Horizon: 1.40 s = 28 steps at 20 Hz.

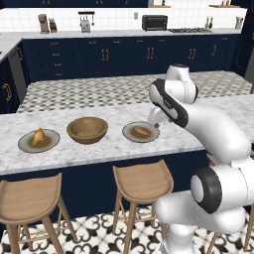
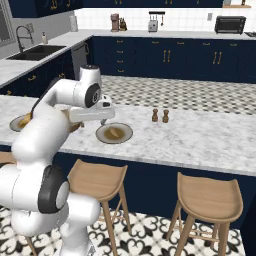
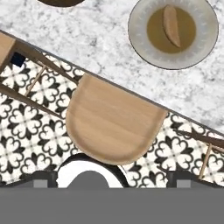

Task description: Pick the chicken drumstick and sweet potato from their plates and place them in the bowl. Then put the bowl in the fridge.

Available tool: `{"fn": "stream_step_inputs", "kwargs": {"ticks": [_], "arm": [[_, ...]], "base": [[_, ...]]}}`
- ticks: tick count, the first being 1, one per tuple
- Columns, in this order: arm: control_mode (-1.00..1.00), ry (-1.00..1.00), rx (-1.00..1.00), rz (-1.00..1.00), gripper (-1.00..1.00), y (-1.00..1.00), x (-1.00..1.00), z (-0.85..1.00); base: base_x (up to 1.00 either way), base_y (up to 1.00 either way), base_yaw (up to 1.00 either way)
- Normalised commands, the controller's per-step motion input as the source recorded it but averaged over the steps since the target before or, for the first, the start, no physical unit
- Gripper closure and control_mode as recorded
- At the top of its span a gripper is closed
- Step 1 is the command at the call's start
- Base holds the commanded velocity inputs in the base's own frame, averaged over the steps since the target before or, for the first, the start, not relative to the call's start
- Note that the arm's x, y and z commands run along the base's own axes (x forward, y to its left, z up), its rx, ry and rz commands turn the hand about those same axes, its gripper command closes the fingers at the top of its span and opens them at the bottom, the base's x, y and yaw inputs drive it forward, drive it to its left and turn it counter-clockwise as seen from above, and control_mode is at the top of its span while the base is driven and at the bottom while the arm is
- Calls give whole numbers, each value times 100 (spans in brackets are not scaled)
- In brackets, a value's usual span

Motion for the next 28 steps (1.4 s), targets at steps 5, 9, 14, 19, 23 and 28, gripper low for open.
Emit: {"fn": "stream_step_inputs", "kwargs": {"ticks": [5,9,14,19,23,28], "arm": [[-100,-1,-16,1,-100,9,68,-58],[-100,-1,0,0,-100,0,72,-46],[-100,0,0,0,-100,0,63,-16],[-100,-5,0,0,-100,0,55,-31],[-100,-2,-1,0,-100,2,49,-38],[-100,-2,0,0,-100,3,39,-50]], "base": [[0,0,0],[0,0,0],[0,0,0],[0,0,0],[0,0,0],[0,0,0]]}}
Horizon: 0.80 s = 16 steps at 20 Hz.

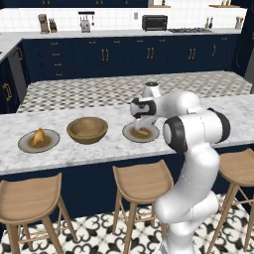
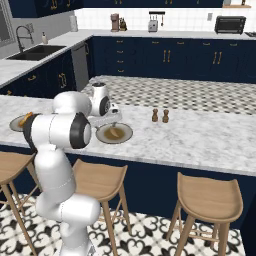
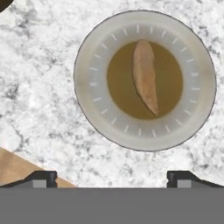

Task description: Pick the chicken drumstick and sweet potato from their plates and place them in the bowl. Then put the bowl in the fridge.

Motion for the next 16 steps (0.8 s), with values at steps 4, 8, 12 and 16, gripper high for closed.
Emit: {"fn": "stream_step_inputs", "kwargs": {"ticks": [4,8,12,16], "arm": [[-100,-1,0,0,-100,0,67,-32],[-100,-2,0,0,-100,0,66,-22],[-100,-10,0,0,-100,3,48,-17],[-100,-3,0,0,-100,0,17,-25]], "base": [[0,0,0],[0,0,0],[0,0,0],[0,0,0]]}}
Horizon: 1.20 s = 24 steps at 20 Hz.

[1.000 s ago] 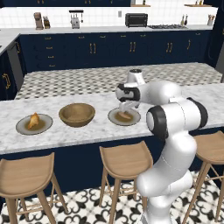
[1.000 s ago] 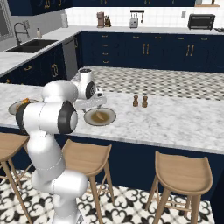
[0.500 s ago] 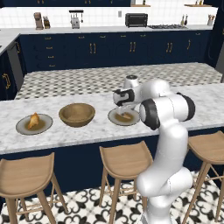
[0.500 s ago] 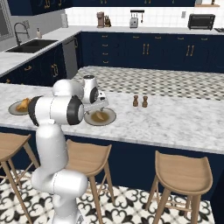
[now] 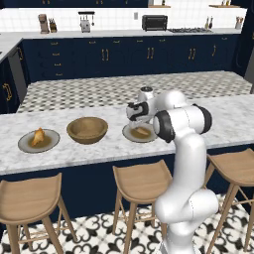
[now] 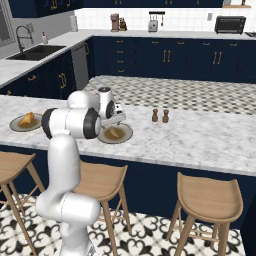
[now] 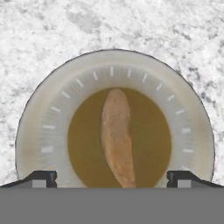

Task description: Pick the chicken drumstick and sweet potato from their plates and place them in the bowl. Then put the bowl in the fridge.

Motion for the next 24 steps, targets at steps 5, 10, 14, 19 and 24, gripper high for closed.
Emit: {"fn": "stream_step_inputs", "kwargs": {"ticks": [5,10,14,19,24], "arm": [[-100,0,0,0,-100,0,1,-37],[-100,0,0,0,-100,0,3,-35],[-100,0,0,0,-100,0,29,-35],[-100,0,0,0,100,0,23,-21],[-100,0,0,0,100,0,1,0]], "base": [[0,0,0],[0,0,0],[0,0,0],[0,0,0],[0,0,0]]}}
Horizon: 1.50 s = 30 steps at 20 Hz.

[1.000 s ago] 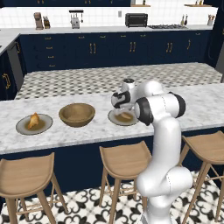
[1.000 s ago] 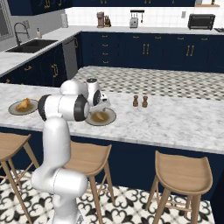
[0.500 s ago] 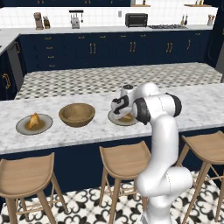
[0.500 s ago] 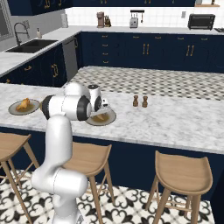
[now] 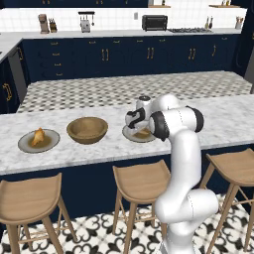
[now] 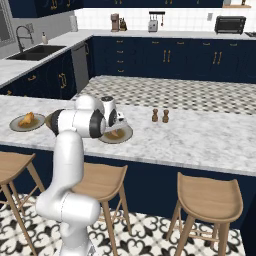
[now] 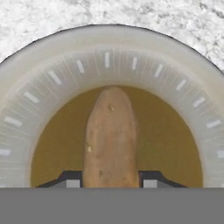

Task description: Pick the chicken drumstick and sweet potato from their plates and place them in the bowl. Then put the bowl in the fridge.

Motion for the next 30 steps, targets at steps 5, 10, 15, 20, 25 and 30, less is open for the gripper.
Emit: {"fn": "stream_step_inputs", "kwargs": {"ticks": [5,10,15,20,25,30], "arm": [[-100,0,0,0,100,0,-21,4],[-100,-3,-2,0,100,31,-59,94],[-100,-5,0,0,100,73,-58,100],[-100,0,0,0,100,92,-15,88],[-100,0,2,0,100,98,0,33],[-100,19,1,0,100,83,36,-6]], "base": [[0,0,0],[0,0,0],[0,0,0],[0,0,0],[0,0,0],[0,0,0]]}}
